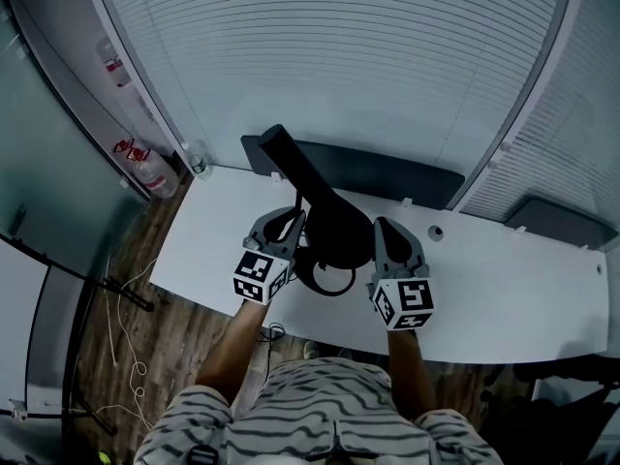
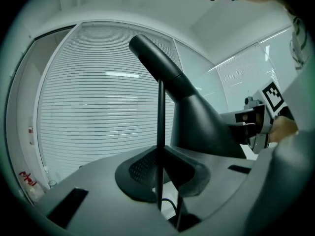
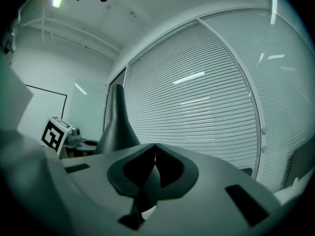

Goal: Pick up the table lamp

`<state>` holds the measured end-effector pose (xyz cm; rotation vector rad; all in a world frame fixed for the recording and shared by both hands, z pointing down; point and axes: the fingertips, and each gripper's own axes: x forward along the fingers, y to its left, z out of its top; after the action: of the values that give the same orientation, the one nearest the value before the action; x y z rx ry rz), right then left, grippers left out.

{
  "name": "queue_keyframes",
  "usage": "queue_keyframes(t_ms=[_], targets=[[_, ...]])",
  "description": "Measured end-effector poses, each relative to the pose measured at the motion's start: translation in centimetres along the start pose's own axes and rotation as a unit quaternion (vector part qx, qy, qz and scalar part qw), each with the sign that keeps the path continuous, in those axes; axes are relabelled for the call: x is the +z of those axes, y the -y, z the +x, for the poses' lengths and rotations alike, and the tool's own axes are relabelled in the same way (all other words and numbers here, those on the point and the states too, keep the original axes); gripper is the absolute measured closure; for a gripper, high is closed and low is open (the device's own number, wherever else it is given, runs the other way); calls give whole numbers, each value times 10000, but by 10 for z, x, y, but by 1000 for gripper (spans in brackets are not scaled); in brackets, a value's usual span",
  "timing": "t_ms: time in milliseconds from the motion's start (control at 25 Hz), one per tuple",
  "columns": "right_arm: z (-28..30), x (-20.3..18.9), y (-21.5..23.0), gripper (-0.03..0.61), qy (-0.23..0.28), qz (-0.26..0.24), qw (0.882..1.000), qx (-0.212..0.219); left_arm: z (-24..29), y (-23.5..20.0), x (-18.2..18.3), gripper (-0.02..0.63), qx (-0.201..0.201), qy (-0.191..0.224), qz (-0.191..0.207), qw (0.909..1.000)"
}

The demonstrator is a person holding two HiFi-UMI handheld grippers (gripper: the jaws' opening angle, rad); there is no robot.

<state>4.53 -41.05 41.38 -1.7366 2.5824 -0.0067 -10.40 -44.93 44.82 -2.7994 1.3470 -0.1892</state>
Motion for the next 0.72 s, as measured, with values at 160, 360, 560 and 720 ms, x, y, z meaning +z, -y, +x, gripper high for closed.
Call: queue_keyframes(t_ms=[160, 360, 560, 720], targets=[[-5, 4, -3, 566, 54, 5, 10000, 0, -9, 3, 10, 574, 364, 74, 83, 9993], [-11, 6, -2, 566, 83, 36, 10000, -26, -13, 12, 21, 574, 702, 75, 214, 9973], [-13, 12, -7, 566, 152, 17, 9999, -20, -18, 10, 30, 574, 1144, 156, 202, 9931], [-18, 14, -7, 566, 191, 22, 9998, -16, -20, 8, 29, 574, 1395, 135, 45, 9901]])
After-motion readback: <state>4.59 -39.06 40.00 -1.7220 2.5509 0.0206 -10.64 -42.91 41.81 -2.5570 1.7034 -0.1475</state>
